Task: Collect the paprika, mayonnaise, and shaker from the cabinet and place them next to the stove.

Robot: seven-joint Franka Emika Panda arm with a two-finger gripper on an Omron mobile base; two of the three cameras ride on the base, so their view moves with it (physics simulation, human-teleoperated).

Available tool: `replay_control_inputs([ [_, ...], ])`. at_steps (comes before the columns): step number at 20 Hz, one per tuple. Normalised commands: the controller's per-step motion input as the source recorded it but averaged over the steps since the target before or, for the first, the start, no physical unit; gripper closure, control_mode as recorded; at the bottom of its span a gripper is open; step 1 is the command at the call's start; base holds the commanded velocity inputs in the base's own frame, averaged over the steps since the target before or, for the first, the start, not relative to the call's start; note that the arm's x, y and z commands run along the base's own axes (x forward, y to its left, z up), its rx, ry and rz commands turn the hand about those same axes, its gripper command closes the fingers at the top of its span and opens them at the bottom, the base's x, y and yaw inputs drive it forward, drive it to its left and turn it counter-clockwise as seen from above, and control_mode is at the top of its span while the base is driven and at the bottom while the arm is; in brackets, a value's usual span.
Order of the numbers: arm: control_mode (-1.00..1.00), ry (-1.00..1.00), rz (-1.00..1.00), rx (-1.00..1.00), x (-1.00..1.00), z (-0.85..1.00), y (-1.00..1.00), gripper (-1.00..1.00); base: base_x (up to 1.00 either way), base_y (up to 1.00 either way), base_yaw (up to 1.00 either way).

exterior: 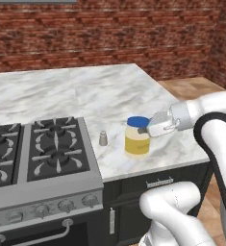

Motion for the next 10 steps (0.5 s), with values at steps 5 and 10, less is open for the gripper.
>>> replay_control_inputs([
  [5,-1.00,0.00,0.17,-0.06,0.11,-0.45,-0.08,1.00,0.00,0.00,0.00],
  [10,-1.00,0.00,0.10,0.00,0.09,-0.29,-0.17,1.00,0.00,0.00,0.00],
])
